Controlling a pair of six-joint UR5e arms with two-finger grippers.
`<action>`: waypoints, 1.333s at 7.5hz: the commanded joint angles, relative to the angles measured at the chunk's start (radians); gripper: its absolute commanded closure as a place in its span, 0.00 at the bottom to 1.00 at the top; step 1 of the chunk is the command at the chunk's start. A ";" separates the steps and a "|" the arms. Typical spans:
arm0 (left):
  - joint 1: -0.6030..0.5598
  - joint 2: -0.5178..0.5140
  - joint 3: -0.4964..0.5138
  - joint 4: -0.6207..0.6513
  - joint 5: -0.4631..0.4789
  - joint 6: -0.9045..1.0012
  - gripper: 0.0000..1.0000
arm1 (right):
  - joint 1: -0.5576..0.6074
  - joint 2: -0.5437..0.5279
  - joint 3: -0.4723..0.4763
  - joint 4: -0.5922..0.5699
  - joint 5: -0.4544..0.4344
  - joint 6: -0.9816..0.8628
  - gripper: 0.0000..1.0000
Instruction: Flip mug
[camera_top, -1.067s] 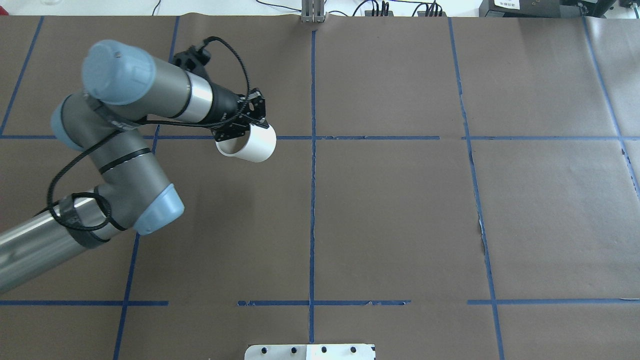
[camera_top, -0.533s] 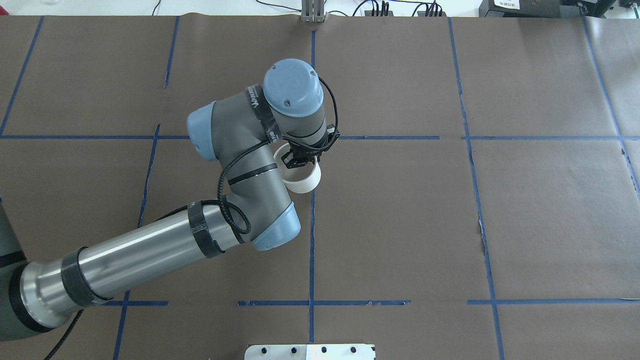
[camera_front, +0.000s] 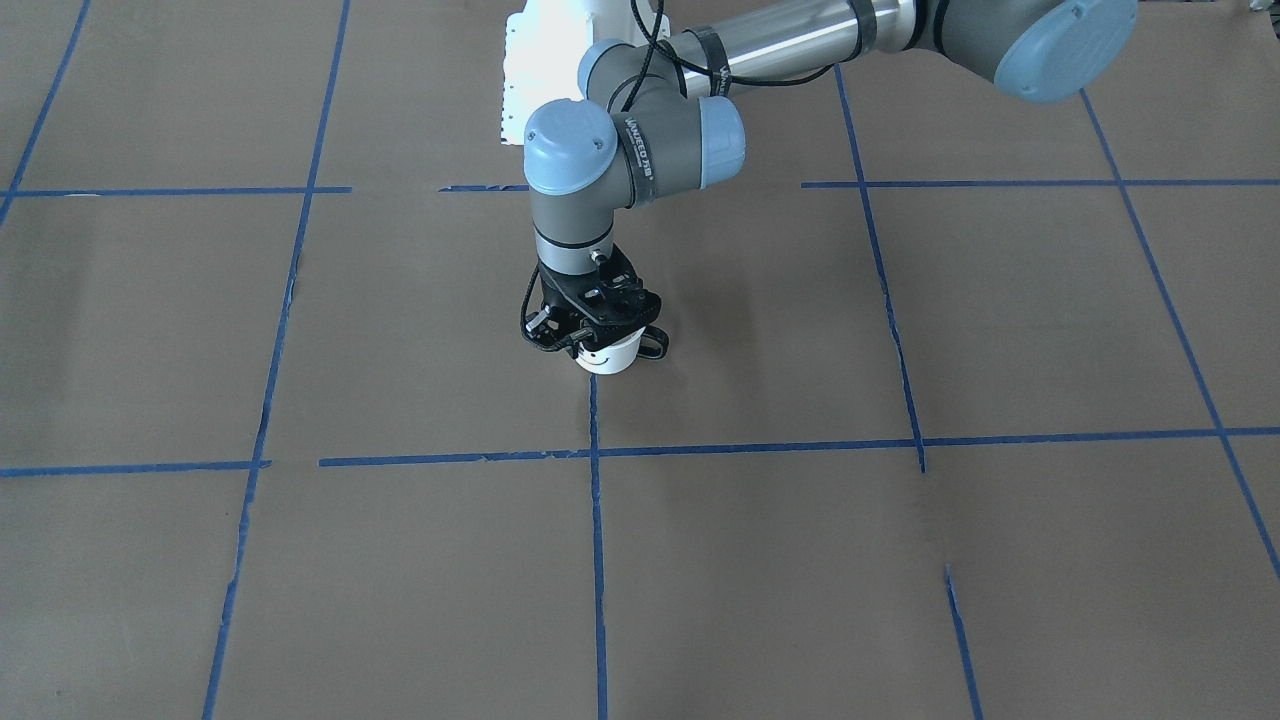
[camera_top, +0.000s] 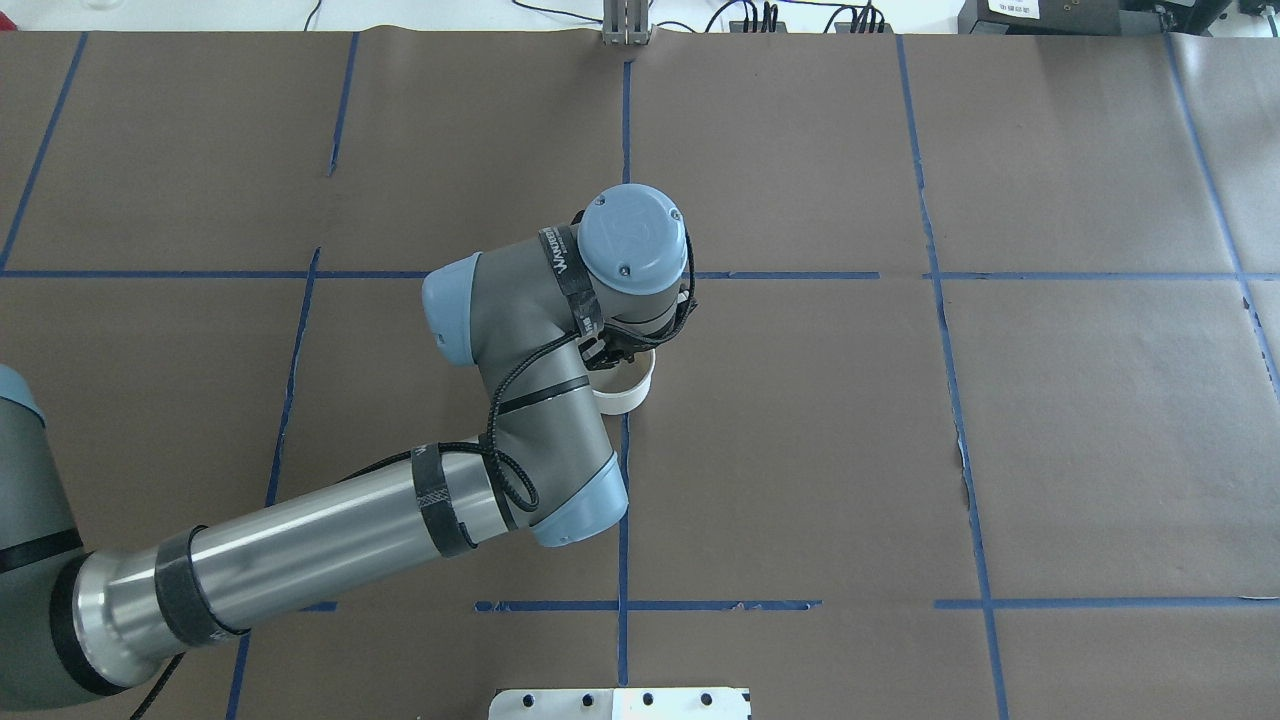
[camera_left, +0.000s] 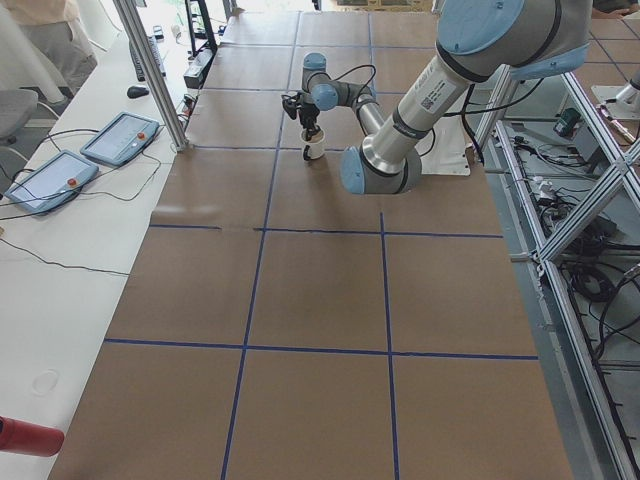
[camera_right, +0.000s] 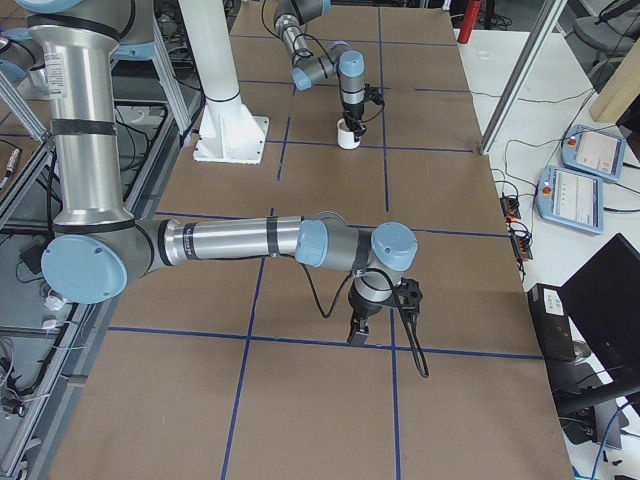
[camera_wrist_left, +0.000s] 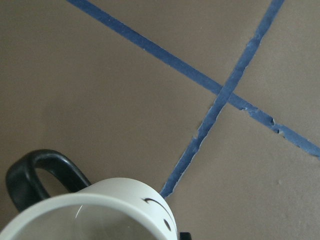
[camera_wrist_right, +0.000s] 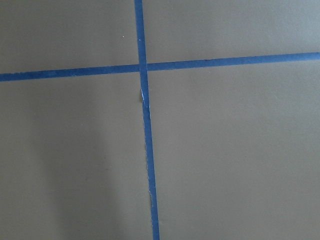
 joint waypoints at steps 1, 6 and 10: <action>-0.031 0.134 -0.252 0.022 -0.008 0.070 0.00 | 0.000 -0.001 0.000 0.000 0.000 0.000 0.00; -0.406 0.464 -0.569 0.145 -0.282 0.800 0.00 | 0.000 0.000 0.000 0.000 0.000 0.000 0.00; -0.843 0.801 -0.498 0.142 -0.468 1.691 0.00 | 0.000 -0.001 0.000 0.000 0.000 0.000 0.00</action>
